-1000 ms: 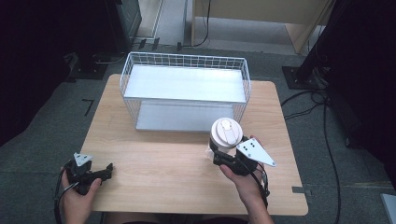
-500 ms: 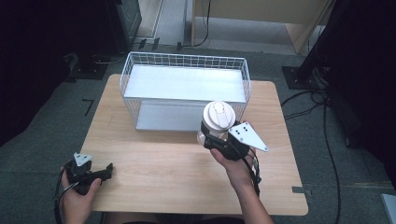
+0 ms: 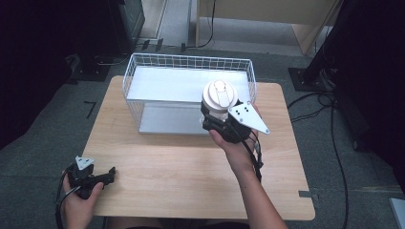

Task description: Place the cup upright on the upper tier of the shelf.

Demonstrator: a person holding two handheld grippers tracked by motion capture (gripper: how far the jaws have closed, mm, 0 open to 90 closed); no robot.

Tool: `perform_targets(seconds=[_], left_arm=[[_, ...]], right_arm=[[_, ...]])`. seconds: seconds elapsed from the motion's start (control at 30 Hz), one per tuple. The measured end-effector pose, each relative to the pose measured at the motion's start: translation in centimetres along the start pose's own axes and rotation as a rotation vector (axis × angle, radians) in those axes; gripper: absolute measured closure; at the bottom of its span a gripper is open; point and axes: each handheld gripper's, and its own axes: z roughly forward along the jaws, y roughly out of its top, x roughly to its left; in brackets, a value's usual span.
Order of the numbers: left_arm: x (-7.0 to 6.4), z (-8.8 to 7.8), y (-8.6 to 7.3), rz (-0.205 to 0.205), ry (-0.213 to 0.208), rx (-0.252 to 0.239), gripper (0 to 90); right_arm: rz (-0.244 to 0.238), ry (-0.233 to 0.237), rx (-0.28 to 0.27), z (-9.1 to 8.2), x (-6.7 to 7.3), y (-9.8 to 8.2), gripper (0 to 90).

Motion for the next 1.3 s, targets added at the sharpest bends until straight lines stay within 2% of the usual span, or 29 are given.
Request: perform_targets(seconds=[0.3, 0.53, 0.8, 0.9, 0.93, 1.0, 1.1, 1.3], left_arm=[[0.0, 0.0, 0.0, 0.0, 0.0, 0.0, 0.0], [0.0, 0.0, 0.0, 0.0, 0.0, 0.0, 0.0], [0.0, 0.0, 0.0, 0.0, 0.0, 0.001, 0.0], [0.0, 0.0, 0.0, 0.001, 0.0, 0.001, 0.0], [0.0, 0.0, 0.0, 0.0, 0.0, 0.001, 0.0], [0.0, 0.0, 0.0, 0.0, -0.001, 0.001, 0.0], [0.0, 0.0, 0.0, 0.0, 0.0, 0.001, 0.0], [0.0, 0.0, 0.0, 0.0, 0.0, -0.001, 0.0]], right_arm=[[-0.009, -0.011, -0.031, 2.5, 0.4, 2.2, 16.1], [-0.013, -0.012, -0.049, 3.5, 0.7, 3.4, 16.1], [-0.011, -0.025, -0.043, 5.1, 0.6, 4.0, 16.1], [-0.007, -0.031, -0.04, 5.9, 0.5, 4.2, 16.1], [-0.018, -0.044, -0.035, 6.6, 0.4, 4.4, 16.1], [-0.019, -0.047, -0.031, 6.9, 0.4, 4.4, 16.1], [-0.035, -0.062, -0.025, 8.1, 0.3, 4.5, 16.1], [-0.031, -0.086, -0.019, 9.8, 0.2, 4.8, 16.1]])
